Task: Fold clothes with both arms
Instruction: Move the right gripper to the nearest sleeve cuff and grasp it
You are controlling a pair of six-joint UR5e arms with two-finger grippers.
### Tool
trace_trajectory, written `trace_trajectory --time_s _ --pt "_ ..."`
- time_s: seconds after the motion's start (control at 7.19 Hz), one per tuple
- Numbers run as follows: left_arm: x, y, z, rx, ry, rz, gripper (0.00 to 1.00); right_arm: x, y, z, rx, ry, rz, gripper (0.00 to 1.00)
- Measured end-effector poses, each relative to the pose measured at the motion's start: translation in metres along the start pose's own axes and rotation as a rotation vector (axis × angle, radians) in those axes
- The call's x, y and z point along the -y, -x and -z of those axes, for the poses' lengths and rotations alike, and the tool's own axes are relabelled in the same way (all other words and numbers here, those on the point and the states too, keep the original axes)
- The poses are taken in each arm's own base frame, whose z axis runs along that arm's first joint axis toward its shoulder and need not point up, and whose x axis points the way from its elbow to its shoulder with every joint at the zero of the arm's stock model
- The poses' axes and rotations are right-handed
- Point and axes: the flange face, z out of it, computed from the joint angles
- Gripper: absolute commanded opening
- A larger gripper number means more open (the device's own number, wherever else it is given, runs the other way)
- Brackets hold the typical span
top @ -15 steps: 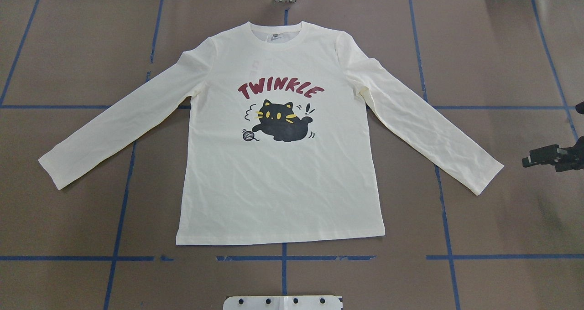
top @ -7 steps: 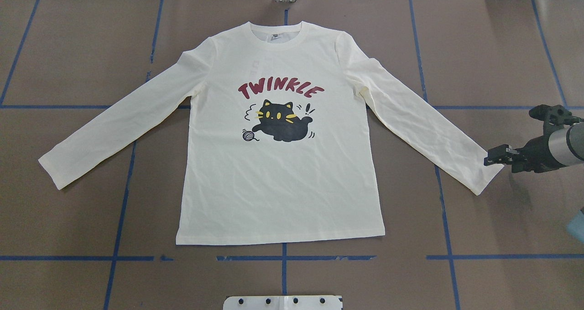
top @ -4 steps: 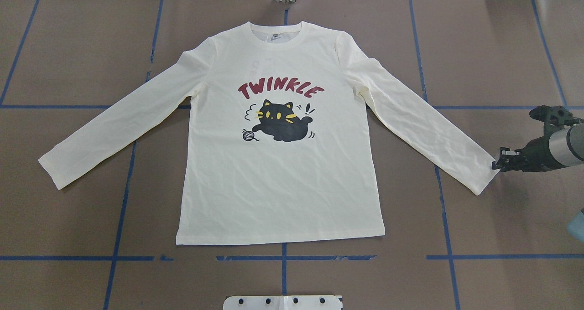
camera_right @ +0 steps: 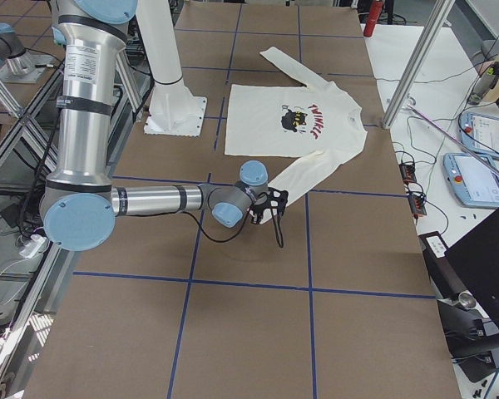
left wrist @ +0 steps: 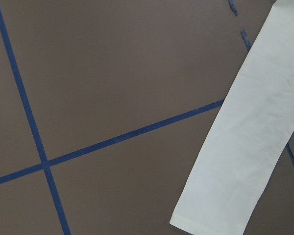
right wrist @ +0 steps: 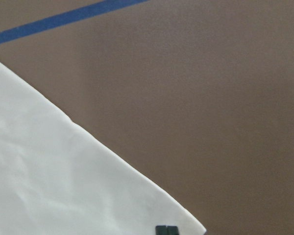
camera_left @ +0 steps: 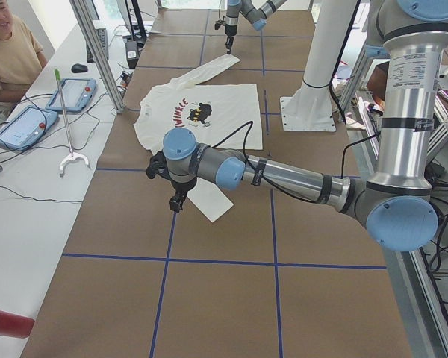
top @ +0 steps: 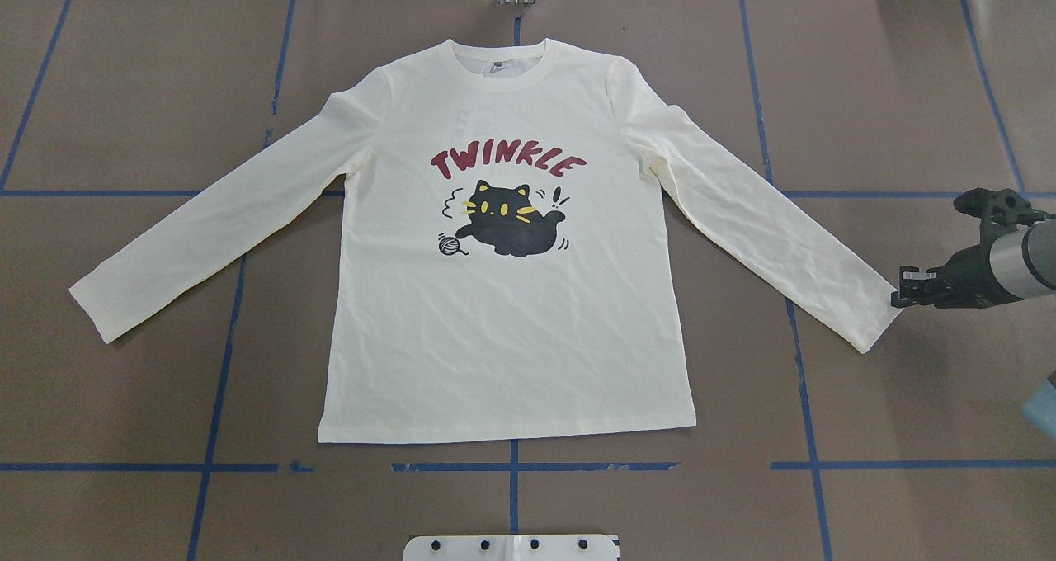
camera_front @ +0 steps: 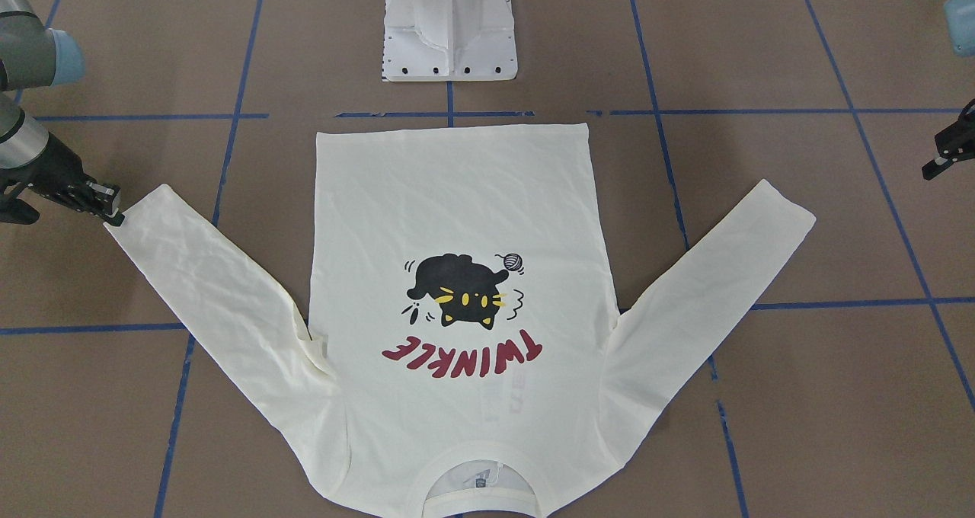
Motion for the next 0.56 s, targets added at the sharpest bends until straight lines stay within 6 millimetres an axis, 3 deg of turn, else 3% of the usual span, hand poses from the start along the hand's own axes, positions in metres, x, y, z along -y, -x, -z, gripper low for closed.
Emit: trace_trajectory --time_s 0.14,0.56 --pt "-0.0001 0.0000 0.0000 0.000 0.000 0.000 1.00 0.0001 -0.0022 0.0001 -0.002 0.000 -0.001 0.64" --pt "-0.0002 0.0003 -0.0002 0.000 0.001 0.001 1.00 0.0026 -0.0068 -0.0008 -0.012 -0.011 -0.006 0.69"
